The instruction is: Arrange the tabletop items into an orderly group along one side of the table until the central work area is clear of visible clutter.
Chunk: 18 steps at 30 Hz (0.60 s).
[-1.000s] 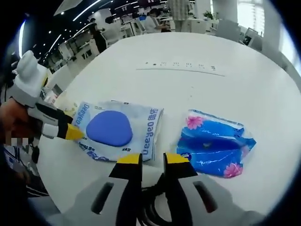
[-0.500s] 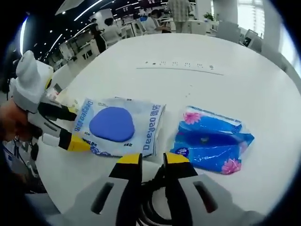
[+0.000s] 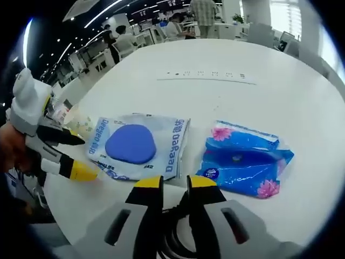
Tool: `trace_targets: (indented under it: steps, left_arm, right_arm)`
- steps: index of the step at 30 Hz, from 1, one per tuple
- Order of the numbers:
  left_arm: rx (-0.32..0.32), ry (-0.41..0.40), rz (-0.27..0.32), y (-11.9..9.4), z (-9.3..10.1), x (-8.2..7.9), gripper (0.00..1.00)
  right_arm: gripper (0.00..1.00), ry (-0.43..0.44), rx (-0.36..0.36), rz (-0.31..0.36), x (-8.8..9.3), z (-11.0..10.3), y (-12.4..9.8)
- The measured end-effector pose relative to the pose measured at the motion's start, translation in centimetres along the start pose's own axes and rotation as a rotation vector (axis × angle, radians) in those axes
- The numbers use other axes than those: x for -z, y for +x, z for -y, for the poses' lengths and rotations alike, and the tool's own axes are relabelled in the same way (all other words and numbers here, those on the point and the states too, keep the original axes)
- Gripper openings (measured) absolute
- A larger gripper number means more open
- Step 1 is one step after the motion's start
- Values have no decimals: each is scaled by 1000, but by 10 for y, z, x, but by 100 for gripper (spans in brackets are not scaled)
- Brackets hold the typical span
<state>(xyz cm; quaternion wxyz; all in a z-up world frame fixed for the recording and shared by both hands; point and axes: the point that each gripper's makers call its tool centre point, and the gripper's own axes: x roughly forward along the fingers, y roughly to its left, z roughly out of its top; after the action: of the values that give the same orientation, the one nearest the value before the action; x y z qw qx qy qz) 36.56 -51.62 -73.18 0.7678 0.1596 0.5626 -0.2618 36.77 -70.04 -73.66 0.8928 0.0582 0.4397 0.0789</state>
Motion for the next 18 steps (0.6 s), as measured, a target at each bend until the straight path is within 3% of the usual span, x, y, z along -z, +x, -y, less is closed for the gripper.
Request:
trace_targets:
  steps: [7, 18]
  left_arm:
    - [18, -27, 46, -8, -4, 21, 67]
    - [43, -70, 129, -43, -7, 62, 68]
  right_arm:
    - [17, -10, -2, -6, 0, -2, 8]
    - [18, -29, 4, -19, -4, 1, 18]
